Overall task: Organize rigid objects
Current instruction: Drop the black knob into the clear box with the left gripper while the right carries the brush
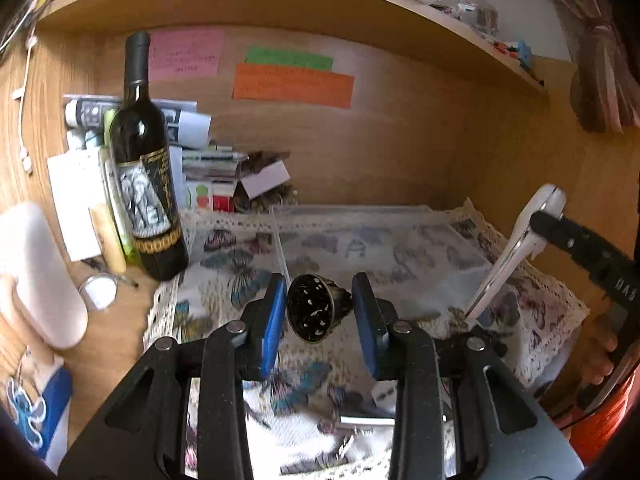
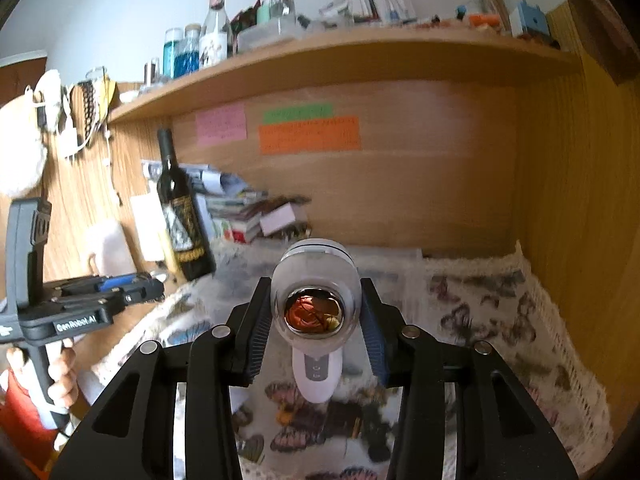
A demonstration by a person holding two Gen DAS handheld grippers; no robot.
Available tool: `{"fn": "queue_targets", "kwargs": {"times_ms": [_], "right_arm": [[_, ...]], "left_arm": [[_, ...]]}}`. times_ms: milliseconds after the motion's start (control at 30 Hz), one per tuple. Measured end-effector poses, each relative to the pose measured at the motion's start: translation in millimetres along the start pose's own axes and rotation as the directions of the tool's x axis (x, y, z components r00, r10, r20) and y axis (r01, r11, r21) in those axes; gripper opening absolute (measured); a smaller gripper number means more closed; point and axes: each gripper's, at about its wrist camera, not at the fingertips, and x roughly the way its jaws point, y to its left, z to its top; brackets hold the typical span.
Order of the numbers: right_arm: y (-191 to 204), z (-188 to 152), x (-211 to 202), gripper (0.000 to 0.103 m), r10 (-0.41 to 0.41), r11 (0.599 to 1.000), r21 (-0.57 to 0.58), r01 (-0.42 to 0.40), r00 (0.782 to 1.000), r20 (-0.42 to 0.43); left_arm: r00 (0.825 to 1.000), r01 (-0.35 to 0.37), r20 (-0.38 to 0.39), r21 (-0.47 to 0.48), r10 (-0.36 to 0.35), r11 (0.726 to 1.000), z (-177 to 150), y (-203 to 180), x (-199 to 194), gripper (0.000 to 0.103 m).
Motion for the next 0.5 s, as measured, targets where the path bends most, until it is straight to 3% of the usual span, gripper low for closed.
{"fn": "queue_targets", "kwargs": {"times_ms": [300,500], "right_arm": [[-14.3,41.7,28.9,0.039,-0.071,0.996,-0.044,0.073,0.997,0.039],[-24.3,40.2,68.7,0.039,-0.089,0.991,-0.102,0.081,0.994,-0.071]], "left_arm": [[1.0,-0.008,-0.028,0.01,0.008,1.0,33.7,0.6,40.0,0.033],[0.991,-0.007,-0.137,0.032,0.012,0.999,39.3,-3.5,90.1,0.033]]}}
